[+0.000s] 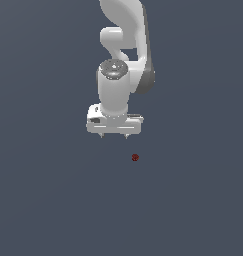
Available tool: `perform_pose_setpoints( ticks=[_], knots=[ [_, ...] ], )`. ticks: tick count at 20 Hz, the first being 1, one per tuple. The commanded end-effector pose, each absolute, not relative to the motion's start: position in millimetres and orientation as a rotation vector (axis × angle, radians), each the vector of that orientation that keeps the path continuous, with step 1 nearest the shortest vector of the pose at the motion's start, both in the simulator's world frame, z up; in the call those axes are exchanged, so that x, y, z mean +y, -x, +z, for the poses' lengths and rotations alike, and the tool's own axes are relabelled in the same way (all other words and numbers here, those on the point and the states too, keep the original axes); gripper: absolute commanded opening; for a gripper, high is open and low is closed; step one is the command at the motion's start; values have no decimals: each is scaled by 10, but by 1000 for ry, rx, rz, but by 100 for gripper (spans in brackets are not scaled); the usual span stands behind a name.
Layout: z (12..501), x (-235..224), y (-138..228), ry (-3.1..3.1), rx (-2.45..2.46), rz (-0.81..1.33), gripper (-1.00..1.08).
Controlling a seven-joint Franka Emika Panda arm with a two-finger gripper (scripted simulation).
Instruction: Pick up the object and move it to a goal position.
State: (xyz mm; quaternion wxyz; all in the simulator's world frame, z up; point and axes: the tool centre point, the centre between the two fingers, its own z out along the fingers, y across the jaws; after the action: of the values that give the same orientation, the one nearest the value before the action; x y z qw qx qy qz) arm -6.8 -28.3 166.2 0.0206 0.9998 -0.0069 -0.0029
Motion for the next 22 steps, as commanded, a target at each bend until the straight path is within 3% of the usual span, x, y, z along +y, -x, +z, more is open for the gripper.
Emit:
perform_pose_setpoints(
  ticks=[1,22],
  knots=[
    [1662,-283,68,-3100,-21,-9,100],
    [1472,-214,95,-3078,157,-71,100]
  ],
)
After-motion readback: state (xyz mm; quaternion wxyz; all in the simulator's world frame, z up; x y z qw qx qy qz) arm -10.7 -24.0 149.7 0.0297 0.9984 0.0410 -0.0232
